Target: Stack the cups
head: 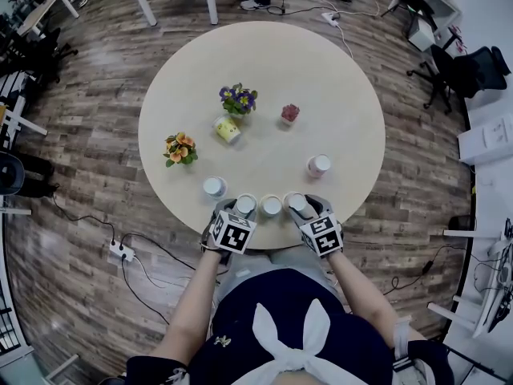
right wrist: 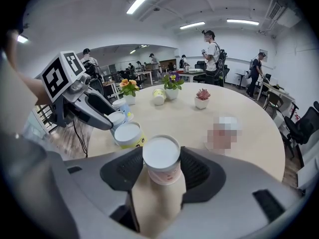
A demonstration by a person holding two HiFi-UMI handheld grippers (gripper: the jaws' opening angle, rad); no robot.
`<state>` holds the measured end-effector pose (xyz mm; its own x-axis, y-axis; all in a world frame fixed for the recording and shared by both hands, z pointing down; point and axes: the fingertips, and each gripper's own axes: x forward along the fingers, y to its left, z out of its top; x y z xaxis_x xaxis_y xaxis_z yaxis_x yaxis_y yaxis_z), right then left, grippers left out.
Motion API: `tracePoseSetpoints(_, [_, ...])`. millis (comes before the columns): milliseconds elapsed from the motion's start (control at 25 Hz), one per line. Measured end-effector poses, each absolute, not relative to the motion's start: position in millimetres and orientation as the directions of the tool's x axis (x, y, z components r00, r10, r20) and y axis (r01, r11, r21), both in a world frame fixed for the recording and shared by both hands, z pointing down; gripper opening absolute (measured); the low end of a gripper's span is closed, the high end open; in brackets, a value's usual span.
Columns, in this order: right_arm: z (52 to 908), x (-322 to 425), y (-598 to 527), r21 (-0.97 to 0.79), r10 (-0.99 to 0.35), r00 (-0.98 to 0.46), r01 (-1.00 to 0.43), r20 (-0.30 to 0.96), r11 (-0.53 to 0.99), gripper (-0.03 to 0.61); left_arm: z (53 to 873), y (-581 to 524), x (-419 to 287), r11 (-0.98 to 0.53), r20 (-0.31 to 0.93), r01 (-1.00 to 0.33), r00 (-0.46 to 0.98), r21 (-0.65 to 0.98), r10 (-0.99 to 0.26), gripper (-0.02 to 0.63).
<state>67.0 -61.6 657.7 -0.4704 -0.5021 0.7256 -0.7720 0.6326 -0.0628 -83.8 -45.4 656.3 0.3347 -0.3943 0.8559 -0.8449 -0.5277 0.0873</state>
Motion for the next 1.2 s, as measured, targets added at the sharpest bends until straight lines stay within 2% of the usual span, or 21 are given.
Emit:
tracePoseSetpoints(600, [659.4,67.2,-59.3,-0.066,-0.500,-0.463,-0.778,0.732,0.624,0.241,659.7,-42.0,-75.1,-0.539,0.858,-0.838,0.341,0.091,-0.385,0.244])
tracePoseSetpoints(720, [659.8,66.9,-58.9,-0.073,-0.496,-0.467,-0.778,0.732,0.624,0.241,661.3,-39.0,-72.4,-0.546,0.860,-0.830,0.354,0.109,-0.366,0.264])
tracePoseSetpoints(880, [657.2,64.5,-57.7,-0.116,-0.483,-0.484,-0.784,0.729,0.610,0.293,653.8,-40.2,-73.7,-0.536,0.854,-0.836,0.361,0.118,-0.374,0.285])
tracePoseSetpoints(1200, [579.6,75.8,-91.0,-0.165,-0.604,-0.519,-0.823,0.604,0.543,0.302,618.6,-48.8,-101.0,-0.464,0.806,-0.876,0.367,0.132,-0.465,0.287])
